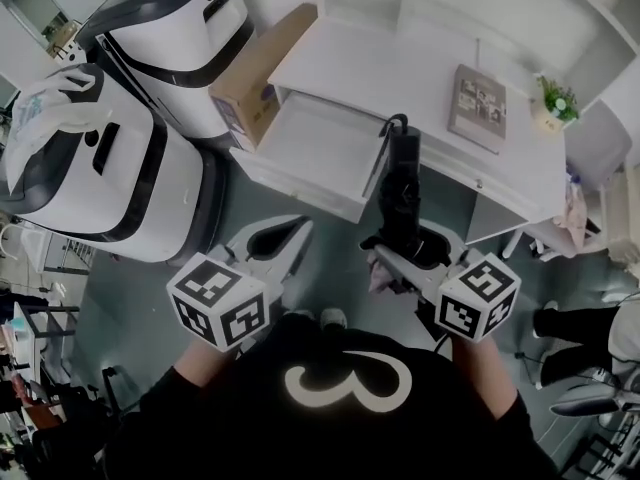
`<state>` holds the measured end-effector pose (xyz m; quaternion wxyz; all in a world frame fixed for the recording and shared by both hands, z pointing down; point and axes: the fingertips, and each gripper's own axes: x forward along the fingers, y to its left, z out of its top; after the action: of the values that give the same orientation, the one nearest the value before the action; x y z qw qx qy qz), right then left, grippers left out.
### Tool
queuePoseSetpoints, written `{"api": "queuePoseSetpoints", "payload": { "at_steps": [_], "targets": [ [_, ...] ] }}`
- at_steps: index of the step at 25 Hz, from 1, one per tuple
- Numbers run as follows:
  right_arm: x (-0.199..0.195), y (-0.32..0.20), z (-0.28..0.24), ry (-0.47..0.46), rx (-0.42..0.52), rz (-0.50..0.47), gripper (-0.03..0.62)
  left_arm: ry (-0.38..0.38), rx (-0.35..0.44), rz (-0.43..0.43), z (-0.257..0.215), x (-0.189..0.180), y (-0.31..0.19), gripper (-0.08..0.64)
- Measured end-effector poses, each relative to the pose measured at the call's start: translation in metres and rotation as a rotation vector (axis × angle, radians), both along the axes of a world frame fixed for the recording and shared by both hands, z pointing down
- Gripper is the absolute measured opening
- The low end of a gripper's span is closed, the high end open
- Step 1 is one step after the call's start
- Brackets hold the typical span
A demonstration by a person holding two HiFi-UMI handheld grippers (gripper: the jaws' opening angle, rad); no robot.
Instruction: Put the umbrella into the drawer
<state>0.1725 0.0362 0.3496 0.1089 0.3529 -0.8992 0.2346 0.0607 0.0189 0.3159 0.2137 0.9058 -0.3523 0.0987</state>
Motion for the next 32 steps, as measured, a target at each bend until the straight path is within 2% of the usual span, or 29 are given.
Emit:
{"api": "queuePoseSetpoints", "payload": {
  "at_steps": [9,21,32],
  "targets": [
    [-0.020,-0.050,0.007,0.033,-0.009,-0.050,0.235,0.008,-0.018,-0.052,0.010,-0.026,-0.044,0.009],
    [-0.055,-0.169,0.043,0.134,-0.081,-0.096,0.235,0.007,-0.072,-0.052,0.035,-0.057,-0.170,0.009],
    [-0.094,-0.251,0.105,0.304,-0.177,-0.181,0.235,0.003,-0.129,-0.079,0.065,-0.106,-0.262,0.009]
  ]
}}
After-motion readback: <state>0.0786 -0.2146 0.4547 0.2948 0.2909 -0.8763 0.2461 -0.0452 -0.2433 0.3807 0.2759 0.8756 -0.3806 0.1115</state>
